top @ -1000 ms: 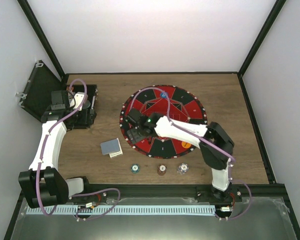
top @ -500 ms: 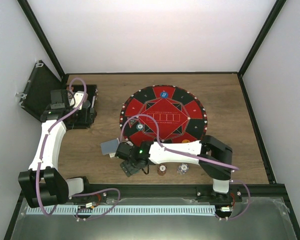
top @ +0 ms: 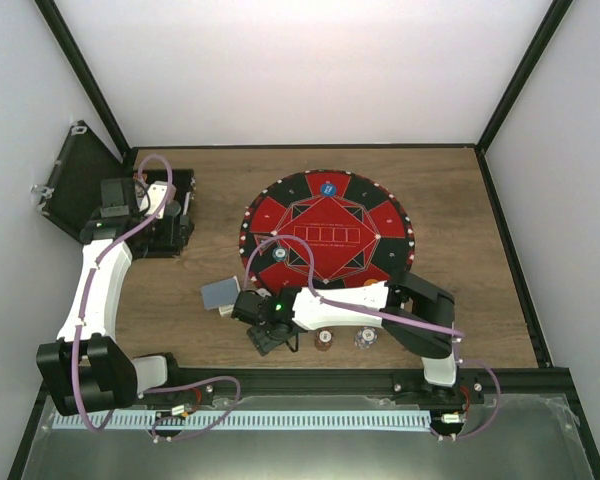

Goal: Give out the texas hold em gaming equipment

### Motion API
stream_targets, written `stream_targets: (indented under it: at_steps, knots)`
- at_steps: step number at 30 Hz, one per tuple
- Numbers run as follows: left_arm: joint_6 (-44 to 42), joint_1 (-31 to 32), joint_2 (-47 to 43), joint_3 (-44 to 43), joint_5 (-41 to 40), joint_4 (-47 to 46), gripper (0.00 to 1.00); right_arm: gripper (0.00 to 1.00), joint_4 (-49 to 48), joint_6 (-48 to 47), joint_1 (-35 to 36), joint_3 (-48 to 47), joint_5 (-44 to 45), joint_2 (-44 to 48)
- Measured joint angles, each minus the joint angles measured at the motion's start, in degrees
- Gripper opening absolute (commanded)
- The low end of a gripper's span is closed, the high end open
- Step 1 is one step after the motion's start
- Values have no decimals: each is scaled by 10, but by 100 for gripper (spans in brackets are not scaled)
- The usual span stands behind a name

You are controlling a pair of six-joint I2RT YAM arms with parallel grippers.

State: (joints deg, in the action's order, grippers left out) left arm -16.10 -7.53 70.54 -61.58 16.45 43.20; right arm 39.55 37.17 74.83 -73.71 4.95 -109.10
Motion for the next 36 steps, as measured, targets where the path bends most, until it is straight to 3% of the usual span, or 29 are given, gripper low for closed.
stream_targets:
  at_steps: [18, 31, 36]
  knots:
    - [0, 0, 0, -2, 2, 0, 100, 49, -9, 0, 0, 0, -7, 0]
    - [0, 0, 0, -2, 2, 0, 100, 30, -13, 0, 0, 0, -7, 0]
    - [0, 0, 0, -2, 2, 0, 100, 17, -14, 0, 0, 0, -7, 0]
